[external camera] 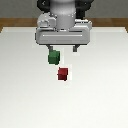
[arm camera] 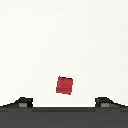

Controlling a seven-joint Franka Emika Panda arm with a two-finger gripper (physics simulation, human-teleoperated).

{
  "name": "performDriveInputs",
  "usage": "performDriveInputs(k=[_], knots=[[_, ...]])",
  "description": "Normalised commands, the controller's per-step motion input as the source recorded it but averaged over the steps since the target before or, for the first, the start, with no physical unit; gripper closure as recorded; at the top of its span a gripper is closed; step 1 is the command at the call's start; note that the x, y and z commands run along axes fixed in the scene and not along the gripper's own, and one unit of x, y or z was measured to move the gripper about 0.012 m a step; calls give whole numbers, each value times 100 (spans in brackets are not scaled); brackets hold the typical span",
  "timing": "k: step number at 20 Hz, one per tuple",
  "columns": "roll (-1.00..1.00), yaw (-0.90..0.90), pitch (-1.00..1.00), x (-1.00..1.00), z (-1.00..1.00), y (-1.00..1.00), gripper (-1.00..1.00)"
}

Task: Place the red cube on top of the green cube.

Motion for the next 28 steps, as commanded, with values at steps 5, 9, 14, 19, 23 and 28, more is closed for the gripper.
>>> performDriveInputs(k=[5, 9, 14, 19, 23, 28], knots=[[0, 0, 0, 0, -60, 0, -100], [0, 0, 0, 0, -100, 0, -100], [0, 0, 0, 0, -100, 0, -100], [0, 0, 0, 0, 0, 0, -100], [0, 0, 0, 0, 0, 0, -100], [0, 0, 0, 0, 0, 0, 100]])
